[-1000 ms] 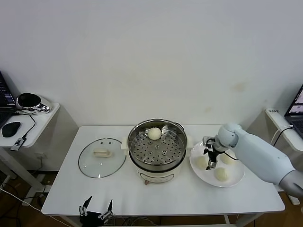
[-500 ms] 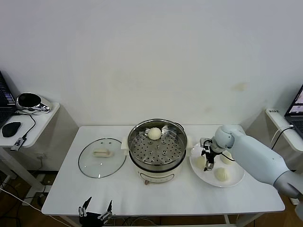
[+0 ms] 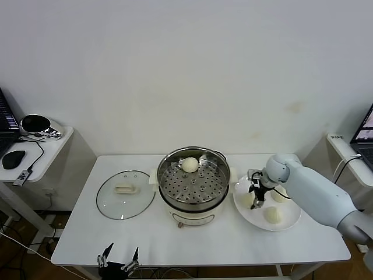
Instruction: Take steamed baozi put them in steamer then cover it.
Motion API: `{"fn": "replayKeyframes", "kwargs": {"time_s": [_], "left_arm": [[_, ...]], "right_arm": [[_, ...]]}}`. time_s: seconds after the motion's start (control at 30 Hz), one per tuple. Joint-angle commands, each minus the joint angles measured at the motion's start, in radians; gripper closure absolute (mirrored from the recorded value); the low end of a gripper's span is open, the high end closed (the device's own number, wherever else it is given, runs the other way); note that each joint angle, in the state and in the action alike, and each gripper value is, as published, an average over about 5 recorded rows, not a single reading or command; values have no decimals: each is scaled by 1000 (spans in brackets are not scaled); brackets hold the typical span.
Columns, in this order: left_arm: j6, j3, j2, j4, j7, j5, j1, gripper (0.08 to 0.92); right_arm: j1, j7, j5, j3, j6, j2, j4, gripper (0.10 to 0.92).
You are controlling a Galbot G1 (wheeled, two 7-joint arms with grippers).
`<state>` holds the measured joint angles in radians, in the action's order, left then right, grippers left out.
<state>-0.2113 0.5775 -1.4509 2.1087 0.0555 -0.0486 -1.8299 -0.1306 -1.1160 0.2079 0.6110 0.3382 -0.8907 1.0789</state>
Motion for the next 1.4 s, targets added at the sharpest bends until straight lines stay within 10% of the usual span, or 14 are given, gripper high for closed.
{"fn": "replayKeyframes", "kwargs": {"time_s": [0.03, 0.73, 1.4], "left_arm": [[0, 0, 0, 2, 0, 0, -1, 177], [-58, 14, -6, 49, -16, 1, 44, 177], [-84, 47, 9, 114, -20, 32, 61, 177]], "right_arm": [[5, -2, -4, -1, 1, 9, 12, 480], [562, -146, -321, 319, 127, 217, 291, 534], [723, -120, -610, 510, 267, -289, 150, 533]]}}
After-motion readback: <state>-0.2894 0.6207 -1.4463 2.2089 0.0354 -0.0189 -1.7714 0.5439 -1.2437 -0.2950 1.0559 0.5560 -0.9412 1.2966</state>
